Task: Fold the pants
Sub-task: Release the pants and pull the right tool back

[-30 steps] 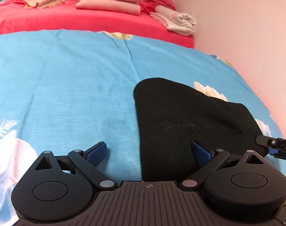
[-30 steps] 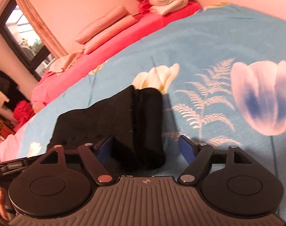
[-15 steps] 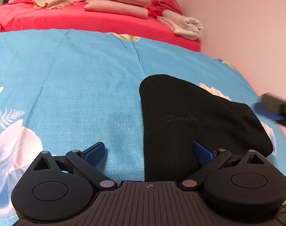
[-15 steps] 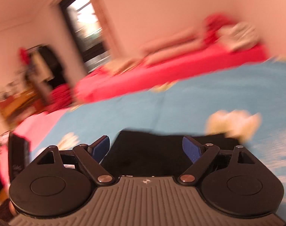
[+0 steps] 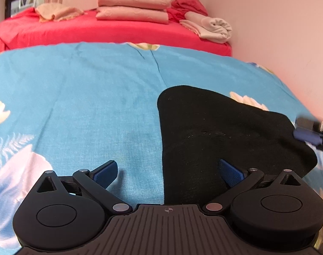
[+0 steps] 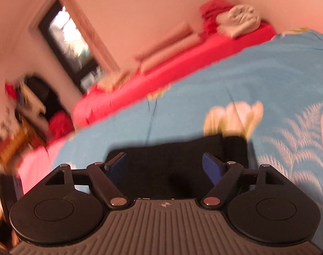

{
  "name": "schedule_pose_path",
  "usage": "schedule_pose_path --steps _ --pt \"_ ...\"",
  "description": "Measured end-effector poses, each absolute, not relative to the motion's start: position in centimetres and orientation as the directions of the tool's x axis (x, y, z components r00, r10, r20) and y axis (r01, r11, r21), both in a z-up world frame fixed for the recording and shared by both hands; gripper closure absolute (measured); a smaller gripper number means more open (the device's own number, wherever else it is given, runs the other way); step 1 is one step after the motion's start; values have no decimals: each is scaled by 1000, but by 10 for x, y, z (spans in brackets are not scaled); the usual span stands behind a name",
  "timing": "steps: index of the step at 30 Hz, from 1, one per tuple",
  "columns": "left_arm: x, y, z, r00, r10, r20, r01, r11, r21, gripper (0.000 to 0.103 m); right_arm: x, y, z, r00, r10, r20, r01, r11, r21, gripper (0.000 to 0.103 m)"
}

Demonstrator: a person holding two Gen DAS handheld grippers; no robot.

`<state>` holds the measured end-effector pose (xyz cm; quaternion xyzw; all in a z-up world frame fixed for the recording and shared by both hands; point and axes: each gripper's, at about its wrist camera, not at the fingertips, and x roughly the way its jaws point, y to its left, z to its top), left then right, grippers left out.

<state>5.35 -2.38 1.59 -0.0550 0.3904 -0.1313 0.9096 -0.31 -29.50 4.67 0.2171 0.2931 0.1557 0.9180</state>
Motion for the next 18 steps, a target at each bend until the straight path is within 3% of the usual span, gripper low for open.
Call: schedule_pose_path --steps 1,3,5,9,18 --pt "52 -26 18 665 -269 -697 199 963 -182 0 -9 -299 43 796 367 -482 -133 882 452 33" --pt "47 -30 23 680 -228 -697 194 973 -129 0 -20 -317 40 820 155 -551 72 927 369 18" --pt "43 -32 27 691 -202 -694 194 977 -91 0 -29 -336 40 813 -3 -582 228 922 314 20" --pt "29 -38 38 709 -147 -690 185 983 -20 0 -57 -344 42 813 77 -578 174 913 368 17" --pt "-9 -39 50 698 -78 -712 168 984 57 0 -107 -292 47 757 101 -645 54 975 216 7"
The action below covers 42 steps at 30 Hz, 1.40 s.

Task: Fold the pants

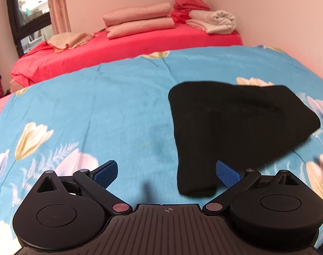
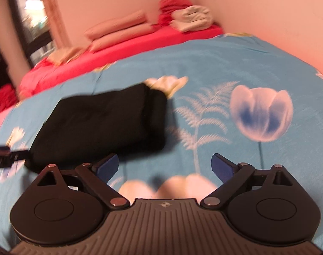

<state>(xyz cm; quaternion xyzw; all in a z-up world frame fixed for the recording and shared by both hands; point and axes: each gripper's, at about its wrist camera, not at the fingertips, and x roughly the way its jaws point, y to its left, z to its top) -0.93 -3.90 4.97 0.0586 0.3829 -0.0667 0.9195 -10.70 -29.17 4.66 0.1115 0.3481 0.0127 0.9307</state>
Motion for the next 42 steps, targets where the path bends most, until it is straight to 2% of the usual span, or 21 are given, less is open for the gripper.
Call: schedule_pose_path --steps 8,13,21,42 --pt "-20 -45 30 621 -62 -781 147 988 38 0 -112 -248 48 742 86 -665 -57 996 65 5" --pt "-23 -53 21 601 -32 -799 149 986 72 0 -112 -236 48 738 112 -666 -100 993 56 5" --pt "-24 -60 14 580 -23 -814 169 981 93 0 -112 -223 41 729 70 -681 -118 993 -25 4" --pt "-22 -63 13 580 -32 -814 194 976 100 0 -113 -210 38 720 69 -691 -176 981 -85 3"
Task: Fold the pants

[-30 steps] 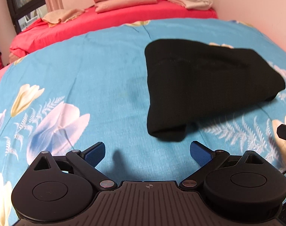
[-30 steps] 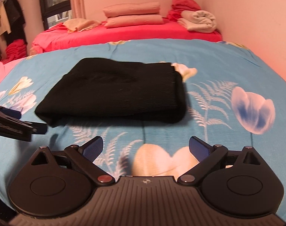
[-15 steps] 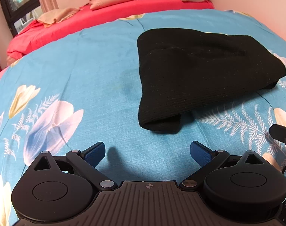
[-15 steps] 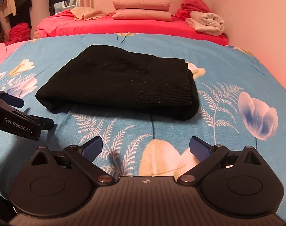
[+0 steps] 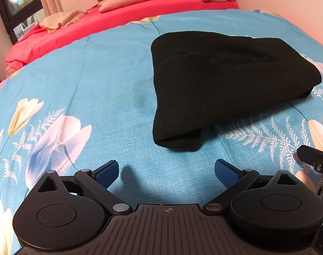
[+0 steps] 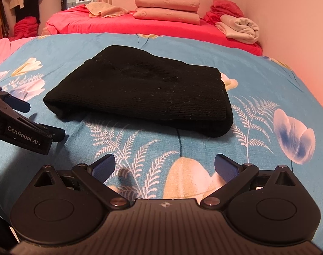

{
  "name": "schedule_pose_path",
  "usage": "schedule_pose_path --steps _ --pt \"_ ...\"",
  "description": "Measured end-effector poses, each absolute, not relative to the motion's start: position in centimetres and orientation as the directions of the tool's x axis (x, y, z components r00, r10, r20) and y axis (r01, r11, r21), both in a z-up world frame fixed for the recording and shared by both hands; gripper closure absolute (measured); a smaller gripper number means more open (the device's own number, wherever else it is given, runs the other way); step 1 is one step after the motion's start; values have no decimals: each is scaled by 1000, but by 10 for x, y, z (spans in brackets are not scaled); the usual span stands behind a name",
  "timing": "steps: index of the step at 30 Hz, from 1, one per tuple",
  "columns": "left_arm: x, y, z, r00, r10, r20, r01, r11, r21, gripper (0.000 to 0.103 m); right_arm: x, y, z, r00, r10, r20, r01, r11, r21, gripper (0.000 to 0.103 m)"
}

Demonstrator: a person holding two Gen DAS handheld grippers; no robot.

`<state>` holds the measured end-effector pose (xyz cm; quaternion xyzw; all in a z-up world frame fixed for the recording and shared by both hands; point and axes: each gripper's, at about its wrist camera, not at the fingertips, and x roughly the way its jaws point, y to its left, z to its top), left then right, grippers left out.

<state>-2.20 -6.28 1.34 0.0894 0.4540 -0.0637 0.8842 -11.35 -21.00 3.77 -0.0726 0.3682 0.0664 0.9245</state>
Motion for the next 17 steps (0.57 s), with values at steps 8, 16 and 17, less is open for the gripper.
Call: schedule_pose_path --steps 8,16,17 --pt "-20 -59 12 574 -47 -818 193 978 79 0 -113 -207 37 721 68 -689 -192 976 -105 3" --pt "-18 -57 11 565 -65 -823 193 980 55 0 -112 -207 33 715 68 -696 -195 975 -105 3" --pt "-18 -57 11 565 -64 -823 193 980 56 0 -111 -207 33 714 67 -697 -195 975 -106 3"
